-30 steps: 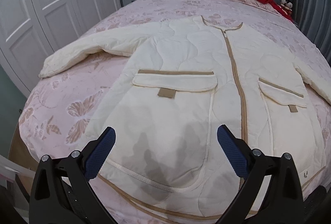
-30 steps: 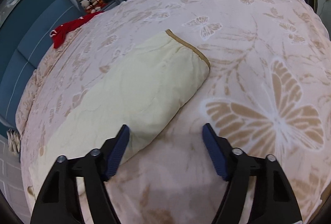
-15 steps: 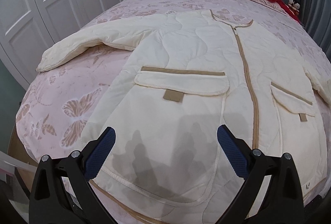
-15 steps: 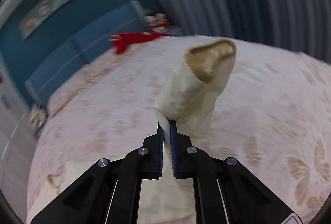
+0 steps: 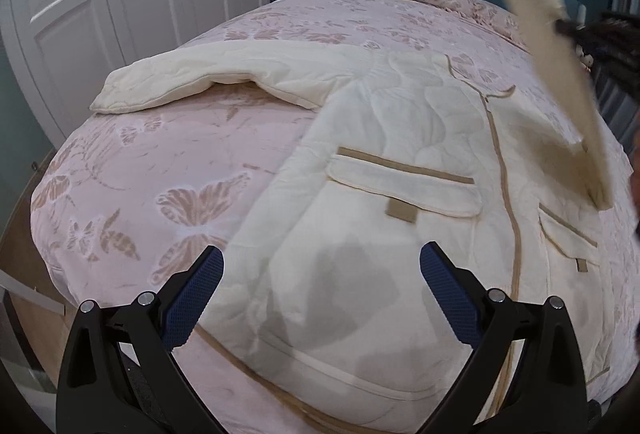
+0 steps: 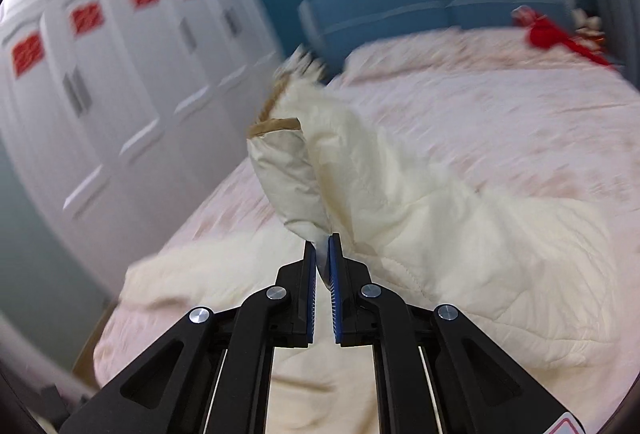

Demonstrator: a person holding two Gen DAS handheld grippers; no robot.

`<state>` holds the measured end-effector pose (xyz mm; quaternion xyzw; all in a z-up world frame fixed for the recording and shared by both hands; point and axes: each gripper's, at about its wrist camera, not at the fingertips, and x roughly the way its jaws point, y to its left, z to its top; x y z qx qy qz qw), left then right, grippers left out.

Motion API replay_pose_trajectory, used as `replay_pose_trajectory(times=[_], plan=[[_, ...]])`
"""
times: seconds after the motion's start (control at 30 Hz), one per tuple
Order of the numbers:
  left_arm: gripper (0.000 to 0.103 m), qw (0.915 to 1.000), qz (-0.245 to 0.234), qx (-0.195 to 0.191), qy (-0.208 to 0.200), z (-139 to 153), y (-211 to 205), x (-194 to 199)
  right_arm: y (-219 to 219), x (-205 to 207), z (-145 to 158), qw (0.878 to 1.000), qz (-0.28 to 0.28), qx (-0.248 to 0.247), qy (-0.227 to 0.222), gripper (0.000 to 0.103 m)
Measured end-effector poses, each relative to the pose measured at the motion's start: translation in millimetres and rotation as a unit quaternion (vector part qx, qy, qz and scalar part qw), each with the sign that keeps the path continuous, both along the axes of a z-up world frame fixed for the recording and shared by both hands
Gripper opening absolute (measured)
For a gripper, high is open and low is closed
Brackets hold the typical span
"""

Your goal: Fold large clothes

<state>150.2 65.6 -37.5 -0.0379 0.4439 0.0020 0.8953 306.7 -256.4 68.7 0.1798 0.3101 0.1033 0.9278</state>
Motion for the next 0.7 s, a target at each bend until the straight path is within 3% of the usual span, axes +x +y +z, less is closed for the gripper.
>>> replay_pose_trajectory(times=[0.2, 0.33, 0.47, 0.63, 0.7], plan=[[0.096, 0.9998, 0.012, -0.017, -0.005, -1, 25, 4, 74, 34, -64, 0.996, 0.049, -0.043, 0.064, 0.007], [0.096, 0.9985, 0.004, -0.054, -0.004, -1, 35, 12, 115, 36, -108, 0.988, 0.073, -0.089, 0.108, 0.013], [0.096, 0.9916, -0.006, -0.129, 0.011, -6, 38, 35, 128, 29, -123, 0.985, 0.078, -0.089, 0.122, 0.013], [0.096, 0.9709, 0.0, -0.238, 0.027, -11, 31, 80, 123, 21, -124, 0.986, 0.085, -0.078, 0.116, 0.014], [0.096, 0.9698, 0.004, -0.242, 0.033, -15, 22, 100, 120, 17, -124, 0.986, 0.092, -0.068, 0.117, 0.016]])
